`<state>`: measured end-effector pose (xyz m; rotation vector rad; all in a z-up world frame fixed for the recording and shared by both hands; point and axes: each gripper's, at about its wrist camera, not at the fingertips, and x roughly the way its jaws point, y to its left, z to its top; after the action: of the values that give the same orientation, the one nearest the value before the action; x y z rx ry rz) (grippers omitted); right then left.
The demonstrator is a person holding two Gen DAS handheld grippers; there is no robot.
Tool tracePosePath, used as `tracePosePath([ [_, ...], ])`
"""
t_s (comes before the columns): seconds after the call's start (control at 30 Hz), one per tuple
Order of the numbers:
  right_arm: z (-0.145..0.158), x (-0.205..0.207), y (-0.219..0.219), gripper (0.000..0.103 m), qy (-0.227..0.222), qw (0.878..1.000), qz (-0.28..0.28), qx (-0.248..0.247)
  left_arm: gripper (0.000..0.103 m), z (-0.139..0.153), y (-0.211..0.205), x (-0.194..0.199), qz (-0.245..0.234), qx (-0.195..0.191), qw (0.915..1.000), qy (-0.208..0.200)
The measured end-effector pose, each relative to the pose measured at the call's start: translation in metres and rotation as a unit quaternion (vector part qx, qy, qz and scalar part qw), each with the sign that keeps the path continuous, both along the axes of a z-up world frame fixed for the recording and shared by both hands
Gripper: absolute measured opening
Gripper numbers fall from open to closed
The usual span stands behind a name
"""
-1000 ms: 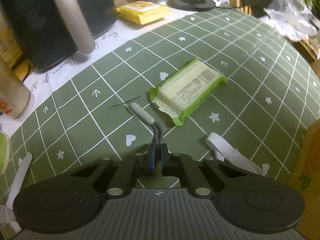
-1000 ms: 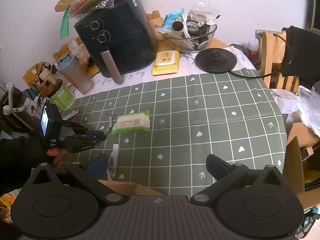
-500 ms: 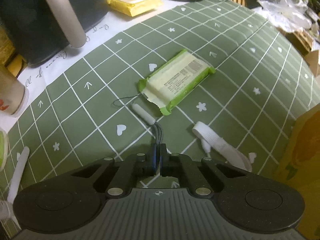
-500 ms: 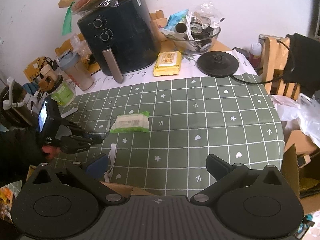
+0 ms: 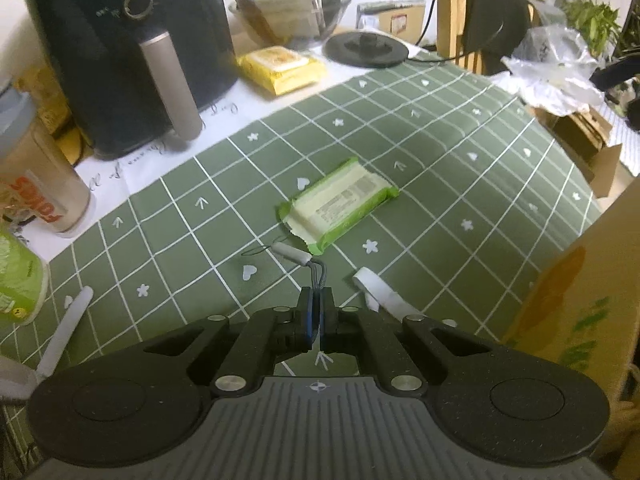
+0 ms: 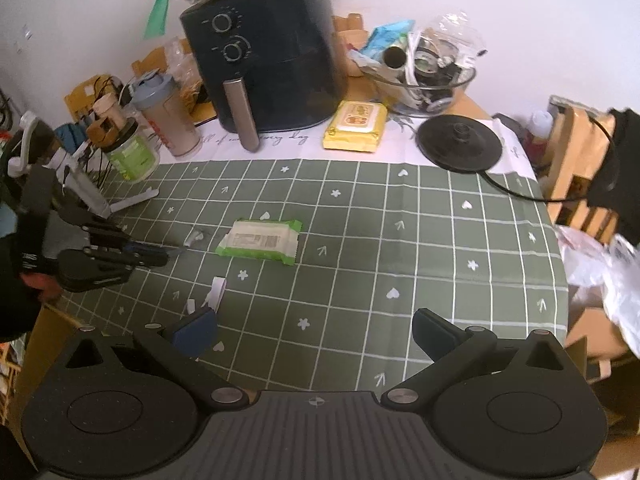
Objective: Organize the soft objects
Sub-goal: 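Reach the right tool over the green-edged wipes packet and close on it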
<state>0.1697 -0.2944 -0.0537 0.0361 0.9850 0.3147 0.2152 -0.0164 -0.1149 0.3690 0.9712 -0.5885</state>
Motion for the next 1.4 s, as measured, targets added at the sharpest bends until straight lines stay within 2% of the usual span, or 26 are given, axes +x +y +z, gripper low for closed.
tracePosePath([
  [0.27, -0.003, 0.024, 0.009, 0.103, -0.009, 0.997, 0.075, -0.029, 0.003, 0.024, 0.017, -0.017, 0.041, -0.036, 0.9985, -0.005],
  [0.5, -0.022, 0.049, 0.021, 0.103, -0.007, 0.990, 0.130, -0.051, 0.003, 0.040, 0.032, -0.036, 0.064, -0.052, 0.9964, -0.019],
  [0.8, -0.052, 0.078, 0.051, 0.103, -0.013, 0.974, 0.204, -0.097, 0.003, 0.057, 0.054, -0.056, 0.095, -0.069, 0.9927, -0.028],
  [0.93, -0.064, 0.093, 0.064, 0.103, -0.012, 0.969, 0.226, -0.099, 0.003, 0.063, 0.059, -0.064, 0.100, -0.075, 0.9917, -0.029],
  [1.2, -0.092, 0.115, 0.104, 0.102, -0.011, 0.945, 0.298, -0.132, 0.003, 0.066, 0.071, -0.075, 0.128, -0.103, 0.9862, -0.018],
  [1.4, -0.118, 0.125, 0.136, 0.095, -0.016, 0.913, 0.364, -0.184, 0.003, 0.065, 0.083, -0.086, 0.148, -0.106, 0.9831, -0.012],
])
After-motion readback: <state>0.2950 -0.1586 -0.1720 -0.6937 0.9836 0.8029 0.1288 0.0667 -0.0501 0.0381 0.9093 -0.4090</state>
